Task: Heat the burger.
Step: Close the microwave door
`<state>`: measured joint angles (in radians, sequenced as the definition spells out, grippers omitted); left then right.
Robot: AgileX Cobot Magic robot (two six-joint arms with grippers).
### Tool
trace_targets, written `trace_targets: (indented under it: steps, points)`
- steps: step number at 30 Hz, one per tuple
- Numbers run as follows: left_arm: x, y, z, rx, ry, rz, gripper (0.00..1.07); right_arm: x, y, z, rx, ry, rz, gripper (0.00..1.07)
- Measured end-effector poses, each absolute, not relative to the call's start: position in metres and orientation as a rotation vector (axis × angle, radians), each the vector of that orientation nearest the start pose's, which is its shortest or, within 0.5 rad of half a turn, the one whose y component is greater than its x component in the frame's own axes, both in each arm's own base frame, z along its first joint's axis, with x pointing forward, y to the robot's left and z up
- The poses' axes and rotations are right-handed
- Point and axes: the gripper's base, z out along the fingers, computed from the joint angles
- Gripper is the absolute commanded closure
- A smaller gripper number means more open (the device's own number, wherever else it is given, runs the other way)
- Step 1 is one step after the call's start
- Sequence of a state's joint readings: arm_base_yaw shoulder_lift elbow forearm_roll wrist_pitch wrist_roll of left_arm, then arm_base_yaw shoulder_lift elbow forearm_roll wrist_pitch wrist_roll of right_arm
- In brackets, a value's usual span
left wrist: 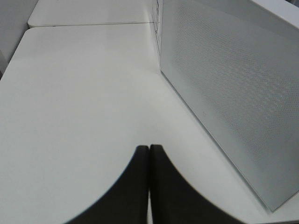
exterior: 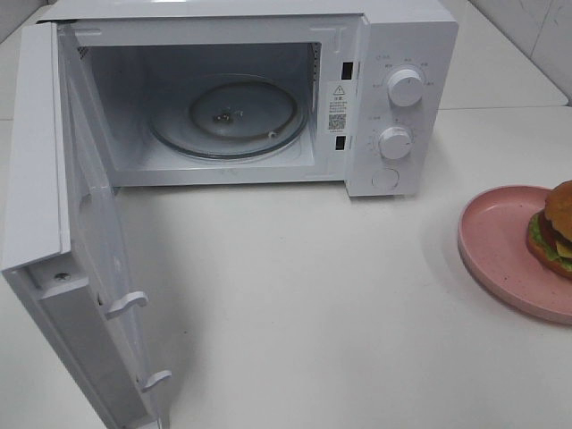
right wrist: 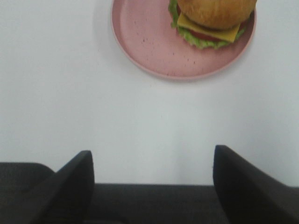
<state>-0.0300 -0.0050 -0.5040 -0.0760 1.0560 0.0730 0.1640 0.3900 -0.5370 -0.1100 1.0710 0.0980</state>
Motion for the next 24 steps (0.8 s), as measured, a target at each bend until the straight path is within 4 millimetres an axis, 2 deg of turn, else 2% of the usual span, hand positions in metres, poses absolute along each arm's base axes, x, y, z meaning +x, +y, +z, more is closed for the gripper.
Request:
trace_targets:
  steps: [16,20,24]
  points:
    - [-0.006,-0.006,0.279,0.108,2.026,-0.064,1.06,-0.002,-0.005,0.282,-0.133,1.991,0.058,0.41]
    - [-0.006,-0.006,0.281,0.107,2.009,-0.064,1.06,-0.003,-0.005,0.282,-0.132,1.985,0.059,0.41]
    - [-0.004,-0.006,0.295,0.096,1.886,-0.073,1.06,-0.003,-0.005,0.282,-0.132,1.985,0.059,0.41]
